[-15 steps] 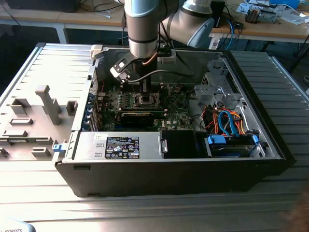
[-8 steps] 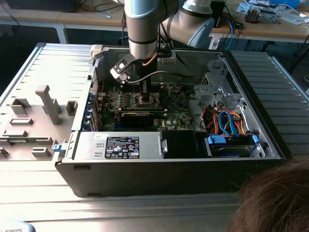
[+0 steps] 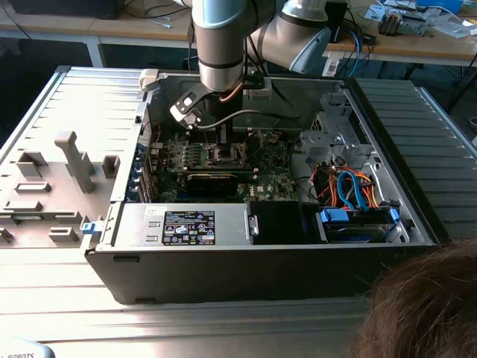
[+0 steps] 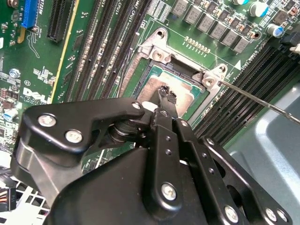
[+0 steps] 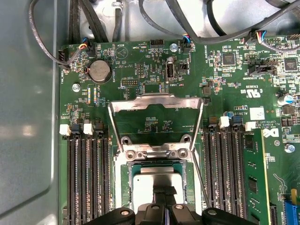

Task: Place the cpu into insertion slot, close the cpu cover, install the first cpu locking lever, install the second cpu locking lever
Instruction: 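Place the cpu into insertion slot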

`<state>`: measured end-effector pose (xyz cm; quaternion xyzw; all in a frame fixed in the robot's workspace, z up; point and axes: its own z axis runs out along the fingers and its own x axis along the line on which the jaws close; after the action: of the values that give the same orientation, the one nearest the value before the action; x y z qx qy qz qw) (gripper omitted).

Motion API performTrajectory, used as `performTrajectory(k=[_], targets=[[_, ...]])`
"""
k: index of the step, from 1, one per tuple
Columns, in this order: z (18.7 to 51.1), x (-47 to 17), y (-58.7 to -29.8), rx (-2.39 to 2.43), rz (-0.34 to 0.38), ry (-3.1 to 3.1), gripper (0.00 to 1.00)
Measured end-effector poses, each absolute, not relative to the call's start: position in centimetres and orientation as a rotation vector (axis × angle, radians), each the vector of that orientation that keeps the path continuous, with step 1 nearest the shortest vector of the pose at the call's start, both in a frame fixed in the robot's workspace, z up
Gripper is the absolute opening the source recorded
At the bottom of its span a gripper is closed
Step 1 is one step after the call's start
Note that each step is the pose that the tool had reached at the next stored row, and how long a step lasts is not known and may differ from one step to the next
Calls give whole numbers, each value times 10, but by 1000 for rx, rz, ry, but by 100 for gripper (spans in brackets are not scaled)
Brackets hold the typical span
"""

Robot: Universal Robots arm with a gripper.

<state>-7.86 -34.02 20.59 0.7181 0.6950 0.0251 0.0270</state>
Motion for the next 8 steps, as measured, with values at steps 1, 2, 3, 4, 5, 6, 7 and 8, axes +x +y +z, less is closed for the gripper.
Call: performTrajectory(k=[1,2,3,4,5,6,7,8], targets=[[206,-79,-340,2218,77,2147,11],[206,-79,-340,2218,77,2147,11],[206,-79,-340,2218,77,2147,11],[207,-79,-340,2218,79,2147,11],[210,-79,-340,2218,78,2147,11],[213,-79,-340,2218,78,2147,11],[214,-78,-340,2218,78,2147,11],[216,-78,-340,2218,78,2147,11]])
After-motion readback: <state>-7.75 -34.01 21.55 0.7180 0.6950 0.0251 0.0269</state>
